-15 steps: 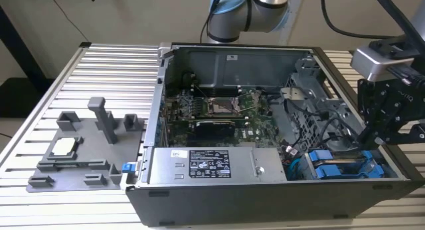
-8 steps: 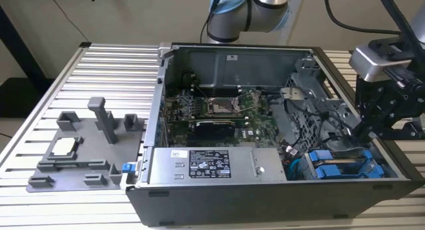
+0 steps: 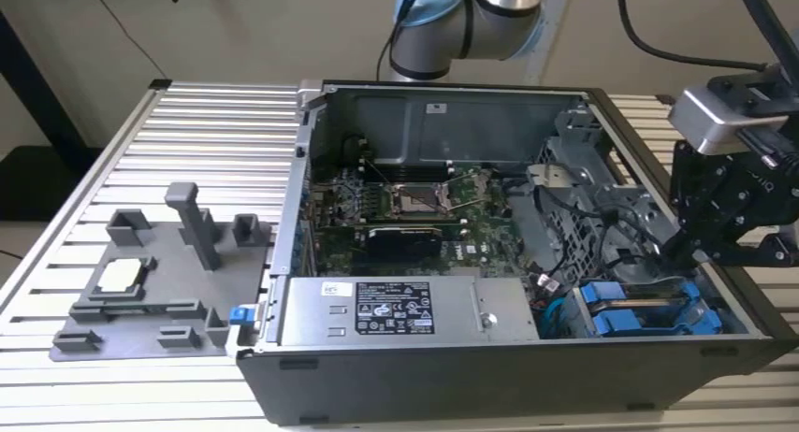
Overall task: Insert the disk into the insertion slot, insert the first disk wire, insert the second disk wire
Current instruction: 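Insert the first disk wire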
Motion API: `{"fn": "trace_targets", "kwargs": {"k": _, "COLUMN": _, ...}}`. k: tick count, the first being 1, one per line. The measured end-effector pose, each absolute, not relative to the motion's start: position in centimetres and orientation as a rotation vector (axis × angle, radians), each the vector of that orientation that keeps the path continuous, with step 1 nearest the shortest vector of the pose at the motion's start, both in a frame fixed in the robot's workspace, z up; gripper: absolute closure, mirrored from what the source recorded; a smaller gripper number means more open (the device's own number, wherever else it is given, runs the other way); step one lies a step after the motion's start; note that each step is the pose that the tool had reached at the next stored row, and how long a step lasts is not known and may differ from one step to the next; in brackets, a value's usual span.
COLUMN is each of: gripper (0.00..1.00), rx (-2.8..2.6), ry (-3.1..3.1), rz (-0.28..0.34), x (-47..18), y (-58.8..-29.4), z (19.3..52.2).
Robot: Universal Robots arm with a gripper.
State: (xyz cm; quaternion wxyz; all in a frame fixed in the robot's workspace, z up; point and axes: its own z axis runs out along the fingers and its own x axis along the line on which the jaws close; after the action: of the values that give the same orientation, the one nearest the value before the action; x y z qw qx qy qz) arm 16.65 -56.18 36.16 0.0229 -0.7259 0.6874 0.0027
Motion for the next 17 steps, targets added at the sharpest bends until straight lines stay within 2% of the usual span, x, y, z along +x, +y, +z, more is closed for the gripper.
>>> {"fn": "trace_targets", "kwargs": {"k": 17, "gripper": 0.81, "rx": -2.240, "ry": 2.128, "rz": 0.017, "x": 16.79, "y": -56.82, "z": 35.58}}
